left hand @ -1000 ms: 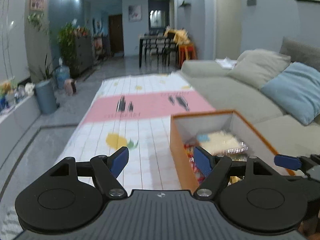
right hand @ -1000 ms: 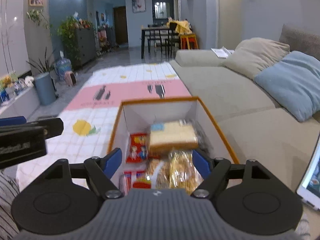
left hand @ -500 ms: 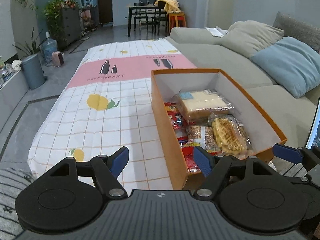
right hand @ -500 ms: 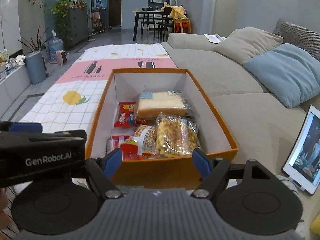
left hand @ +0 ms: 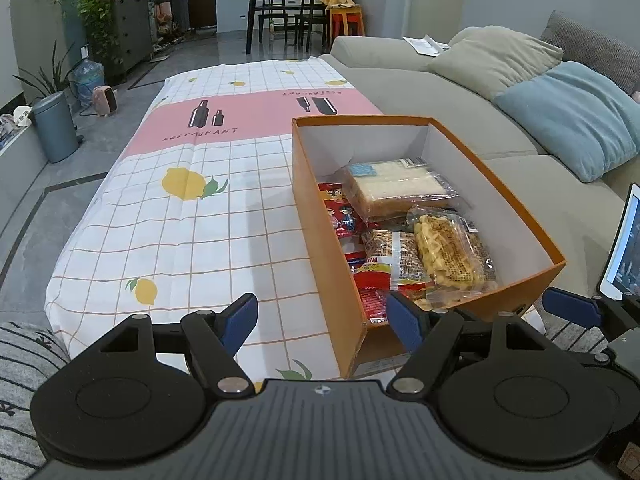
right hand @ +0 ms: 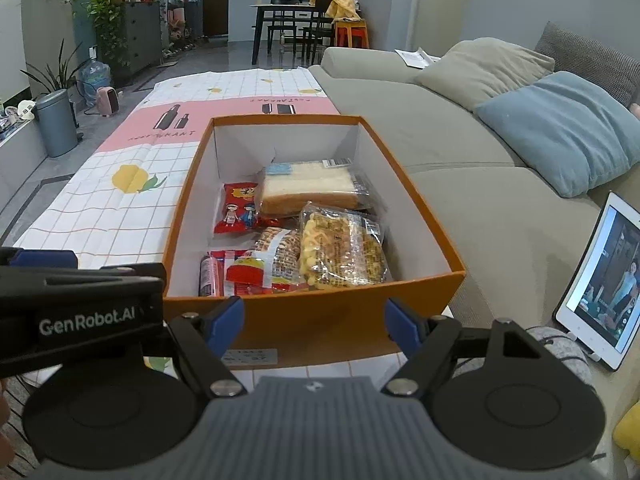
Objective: Organize snacks
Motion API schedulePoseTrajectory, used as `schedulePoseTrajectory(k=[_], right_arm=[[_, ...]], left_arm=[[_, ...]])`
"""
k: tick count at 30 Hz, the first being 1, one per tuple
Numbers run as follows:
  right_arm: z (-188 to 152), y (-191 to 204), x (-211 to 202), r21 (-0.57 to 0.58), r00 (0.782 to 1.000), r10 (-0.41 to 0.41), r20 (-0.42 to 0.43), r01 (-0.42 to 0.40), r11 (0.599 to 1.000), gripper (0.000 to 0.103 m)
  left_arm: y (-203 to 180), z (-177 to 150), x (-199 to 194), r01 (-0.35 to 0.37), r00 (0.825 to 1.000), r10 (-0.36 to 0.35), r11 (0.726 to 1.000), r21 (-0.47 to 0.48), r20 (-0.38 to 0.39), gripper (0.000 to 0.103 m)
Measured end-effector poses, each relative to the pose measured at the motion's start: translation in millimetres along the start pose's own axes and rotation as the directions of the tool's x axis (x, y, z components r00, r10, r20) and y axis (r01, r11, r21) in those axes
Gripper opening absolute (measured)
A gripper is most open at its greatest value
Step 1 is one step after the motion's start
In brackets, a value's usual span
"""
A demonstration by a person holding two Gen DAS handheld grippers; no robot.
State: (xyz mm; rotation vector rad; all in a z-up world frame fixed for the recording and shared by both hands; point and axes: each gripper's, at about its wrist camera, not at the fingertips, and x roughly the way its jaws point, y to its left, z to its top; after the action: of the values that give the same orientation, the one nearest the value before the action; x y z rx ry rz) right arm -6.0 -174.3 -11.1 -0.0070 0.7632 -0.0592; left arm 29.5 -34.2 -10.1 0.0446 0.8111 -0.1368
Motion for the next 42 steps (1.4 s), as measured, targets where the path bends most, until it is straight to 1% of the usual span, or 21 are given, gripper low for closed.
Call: schedulePoseTrajectory(k=[3,10,22,42], right_arm=[[0.0,-0.2,-0.1,-0.001,1.0,-0.001,0.001,0.001,1.0,0.076],[2.0,-0.6,3.3,0.002,1.0,-0.004,-0.006,0.004,1.0,0.076],[1.3,0.2,3.7,-0.006,1.0,-0.009,-0.011,0.009,1.0,0.075],[1.0,1.5,4.2,-0.011,1.0,-0.008,-0.018,0.008,1.0,0.075]], left_arm=[[0.2,0.6,0.1,0.006,1.0,-0.006,1.0,0.002,0.0,0.086],[-4.8,0.6,-3.1,-0.003,1.0,0.002,1.0,0.024,0.029,0.086],[-1.9,1.4,0.9,0.003,1.0,-0.003,1.0,0.002,-0.001,0.087],[0.0,-0.2,2.9,0.0,1.0,0.0,1.0,0.0,-0.015,0.087]])
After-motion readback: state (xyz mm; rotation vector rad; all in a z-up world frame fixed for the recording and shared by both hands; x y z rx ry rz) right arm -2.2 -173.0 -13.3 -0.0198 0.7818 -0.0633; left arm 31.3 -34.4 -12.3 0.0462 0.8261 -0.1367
